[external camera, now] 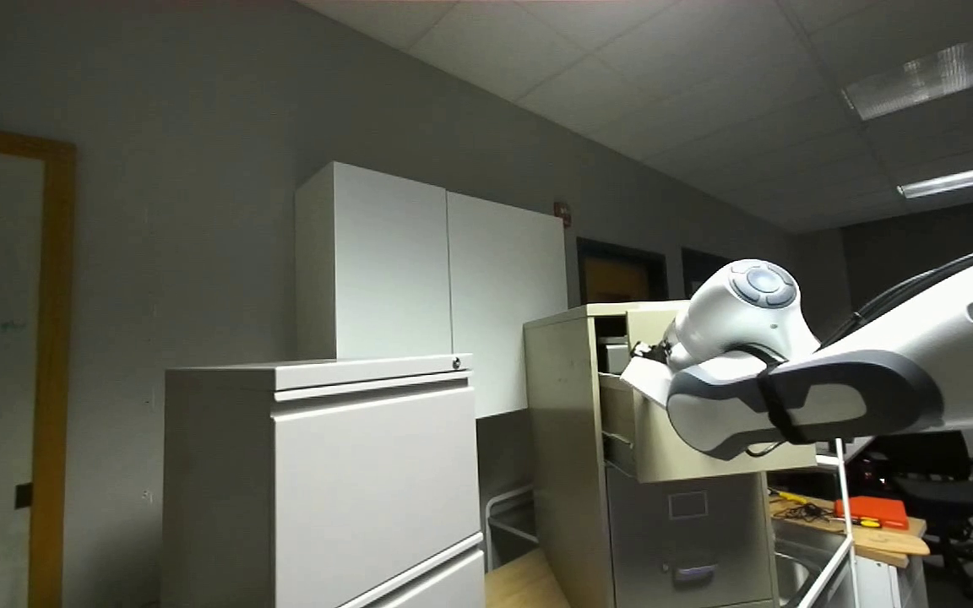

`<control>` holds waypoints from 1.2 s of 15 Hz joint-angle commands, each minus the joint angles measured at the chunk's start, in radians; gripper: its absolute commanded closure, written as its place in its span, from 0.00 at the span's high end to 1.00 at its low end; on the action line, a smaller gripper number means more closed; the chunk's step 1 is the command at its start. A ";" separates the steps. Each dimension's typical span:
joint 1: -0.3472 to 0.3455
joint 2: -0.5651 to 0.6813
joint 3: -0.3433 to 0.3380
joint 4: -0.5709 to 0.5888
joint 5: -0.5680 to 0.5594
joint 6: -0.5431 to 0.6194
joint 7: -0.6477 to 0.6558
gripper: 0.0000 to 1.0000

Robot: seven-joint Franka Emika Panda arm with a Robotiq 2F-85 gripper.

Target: Close the top drawer of the beige file cabinet

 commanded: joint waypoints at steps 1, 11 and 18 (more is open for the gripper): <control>-0.052 0.110 0.045 0.089 0.014 0.048 0.005 0.00; -0.300 0.298 0.230 0.250 -0.019 0.098 0.022 0.00; -0.474 0.410 0.395 0.377 -0.030 0.103 0.027 0.00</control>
